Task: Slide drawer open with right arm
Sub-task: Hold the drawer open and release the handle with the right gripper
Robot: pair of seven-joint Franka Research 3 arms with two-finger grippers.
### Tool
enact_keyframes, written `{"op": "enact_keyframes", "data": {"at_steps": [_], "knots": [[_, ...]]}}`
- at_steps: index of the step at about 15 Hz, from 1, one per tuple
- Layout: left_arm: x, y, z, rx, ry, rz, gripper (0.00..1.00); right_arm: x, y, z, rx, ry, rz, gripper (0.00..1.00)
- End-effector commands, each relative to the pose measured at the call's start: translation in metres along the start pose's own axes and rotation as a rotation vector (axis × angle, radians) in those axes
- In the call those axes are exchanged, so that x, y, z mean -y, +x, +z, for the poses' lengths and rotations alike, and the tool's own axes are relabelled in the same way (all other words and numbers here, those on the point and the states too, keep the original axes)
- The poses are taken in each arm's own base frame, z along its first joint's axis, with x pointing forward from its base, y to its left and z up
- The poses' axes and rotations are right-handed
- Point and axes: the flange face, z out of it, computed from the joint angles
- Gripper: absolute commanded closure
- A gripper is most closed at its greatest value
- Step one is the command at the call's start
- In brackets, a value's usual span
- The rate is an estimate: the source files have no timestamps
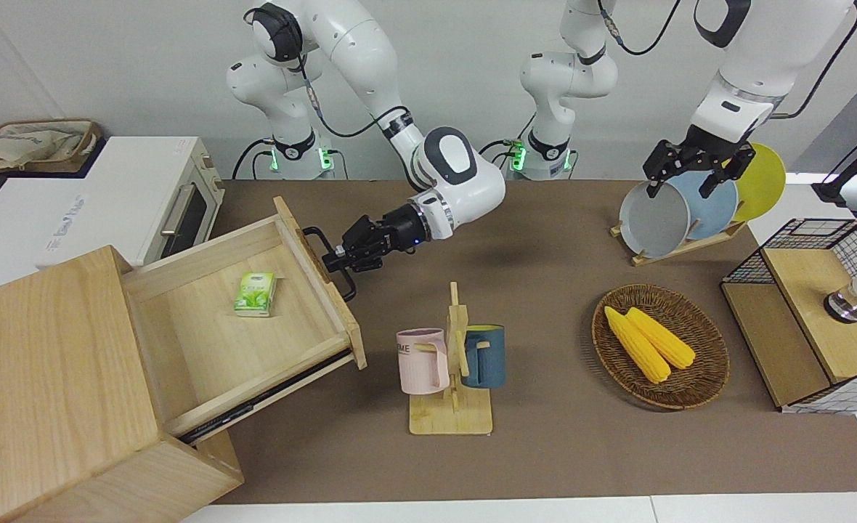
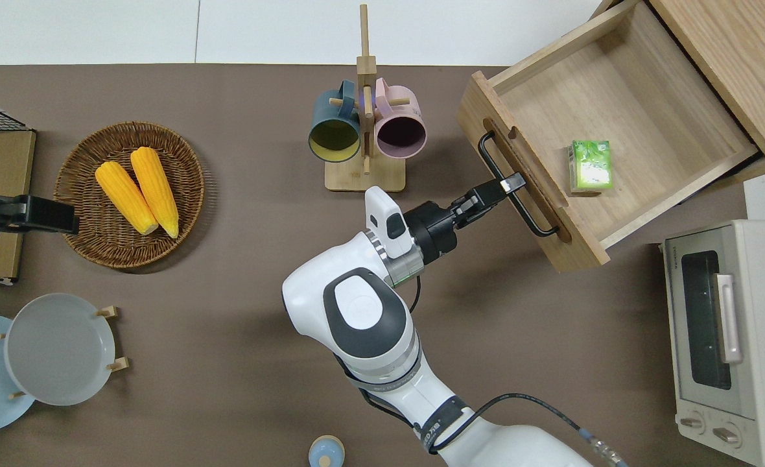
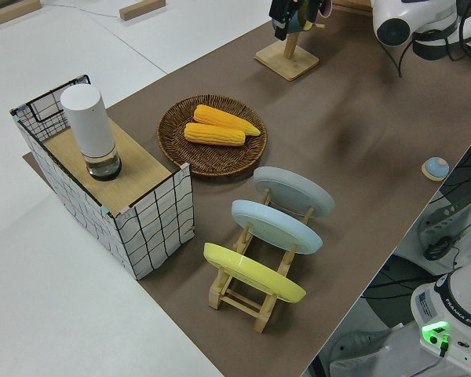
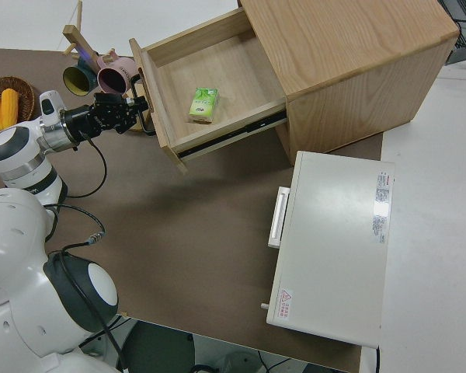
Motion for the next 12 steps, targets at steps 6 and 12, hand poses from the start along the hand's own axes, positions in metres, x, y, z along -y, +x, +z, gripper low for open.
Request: {"op": "enact_keyframes", "data": {"at_steps": [6,12], "knots": [[0.0001,0.0041,-0.0022,-0.007,0.016,0.008,0.0,0.0173,-0.0019,-0.0055,0.021,0.017,0.0,0.103],[0.0001,0.0041,-0.0022,-0.007,0.016,0.008,0.0,0.0159,-0.0022,-0.0081,0.031,0.046,0.054,0.019]]}}
